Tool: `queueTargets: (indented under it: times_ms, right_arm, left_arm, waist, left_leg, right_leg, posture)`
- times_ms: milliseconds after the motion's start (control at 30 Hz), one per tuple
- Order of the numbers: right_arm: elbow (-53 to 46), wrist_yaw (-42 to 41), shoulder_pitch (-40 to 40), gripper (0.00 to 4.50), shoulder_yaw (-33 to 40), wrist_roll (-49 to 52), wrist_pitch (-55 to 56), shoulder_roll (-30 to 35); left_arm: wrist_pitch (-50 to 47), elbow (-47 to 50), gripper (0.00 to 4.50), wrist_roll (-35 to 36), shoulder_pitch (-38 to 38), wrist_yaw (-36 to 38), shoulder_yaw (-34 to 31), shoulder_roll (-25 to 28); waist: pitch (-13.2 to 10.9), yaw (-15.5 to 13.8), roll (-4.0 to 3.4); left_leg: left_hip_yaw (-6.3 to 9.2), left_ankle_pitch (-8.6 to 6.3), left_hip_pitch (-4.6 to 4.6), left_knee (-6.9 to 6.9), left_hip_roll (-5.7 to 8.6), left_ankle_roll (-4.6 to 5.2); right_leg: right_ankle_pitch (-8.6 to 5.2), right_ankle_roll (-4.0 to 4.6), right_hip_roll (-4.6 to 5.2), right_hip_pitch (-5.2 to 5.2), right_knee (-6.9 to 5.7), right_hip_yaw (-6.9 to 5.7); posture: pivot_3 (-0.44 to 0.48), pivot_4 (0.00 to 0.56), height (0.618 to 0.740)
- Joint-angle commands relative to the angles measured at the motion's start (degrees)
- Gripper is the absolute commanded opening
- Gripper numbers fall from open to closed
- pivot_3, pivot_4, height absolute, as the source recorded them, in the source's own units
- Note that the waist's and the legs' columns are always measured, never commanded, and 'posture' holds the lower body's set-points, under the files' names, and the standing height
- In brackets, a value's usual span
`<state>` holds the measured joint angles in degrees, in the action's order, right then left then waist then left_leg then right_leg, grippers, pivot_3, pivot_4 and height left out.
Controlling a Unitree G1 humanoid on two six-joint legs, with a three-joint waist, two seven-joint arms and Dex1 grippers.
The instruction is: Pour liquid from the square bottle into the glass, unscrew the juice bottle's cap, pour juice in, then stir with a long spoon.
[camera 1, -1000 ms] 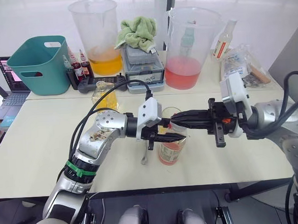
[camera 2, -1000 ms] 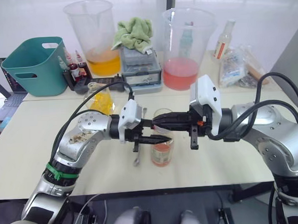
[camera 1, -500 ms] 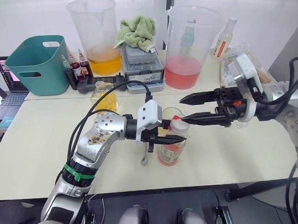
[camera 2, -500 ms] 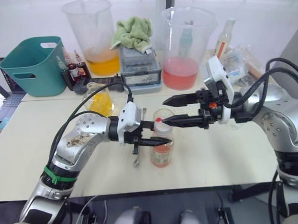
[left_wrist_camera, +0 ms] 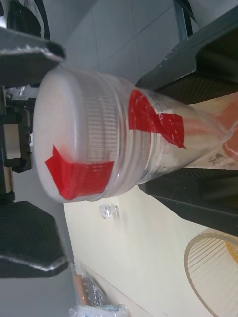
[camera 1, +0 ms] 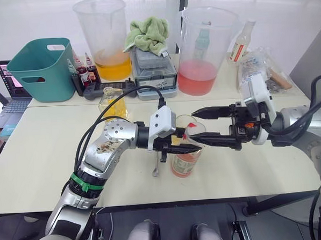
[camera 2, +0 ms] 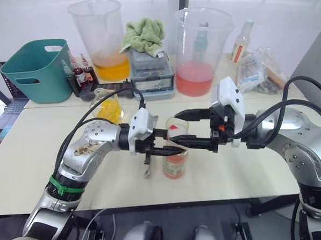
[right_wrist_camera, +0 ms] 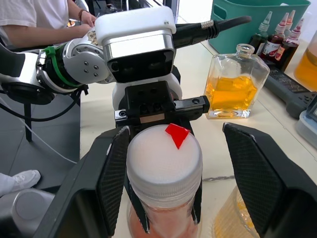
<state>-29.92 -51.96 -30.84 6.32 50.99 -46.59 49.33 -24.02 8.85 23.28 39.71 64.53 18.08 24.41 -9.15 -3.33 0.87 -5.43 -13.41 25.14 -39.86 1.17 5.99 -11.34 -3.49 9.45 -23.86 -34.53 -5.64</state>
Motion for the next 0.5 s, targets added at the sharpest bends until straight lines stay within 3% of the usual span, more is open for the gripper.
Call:
queueTargets:
  times_ms: [33,500]
  right_arm:
    - [-1.6,0.6,-0.3,3.2,1.6,1.5,-0.1,0.2]
    - [-2.7,2.8,-0.5,3.2,2.0,5.9,-1.9,0.0]
  left_arm:
    - [-0.7,-2.1,1.27,-3.0,-0.5,0.0,2.5,0.4]
    - [-0.4,-2.3,1.27,-3.2,-0.6,0.2,2.5,0.7]
  waist:
    - [0.0,0.0,0.0]
    - [0.0,-0.1,0.0]
  left_leg:
    - [-0.01,0.01,0.0,0.0,0.0,0.03]
    - [0.0,-0.02,0.0,0.0,-0.02,0.23]
  right_leg:
    - [0.0,0.0,-0.01,0.0,0.01,0.0]
    - [0.0,0.0,-0.01,0.01,0.03,0.0]
  posture:
    - [0.0,0.15,0.74]
    - [0.0,0.15,0.74]
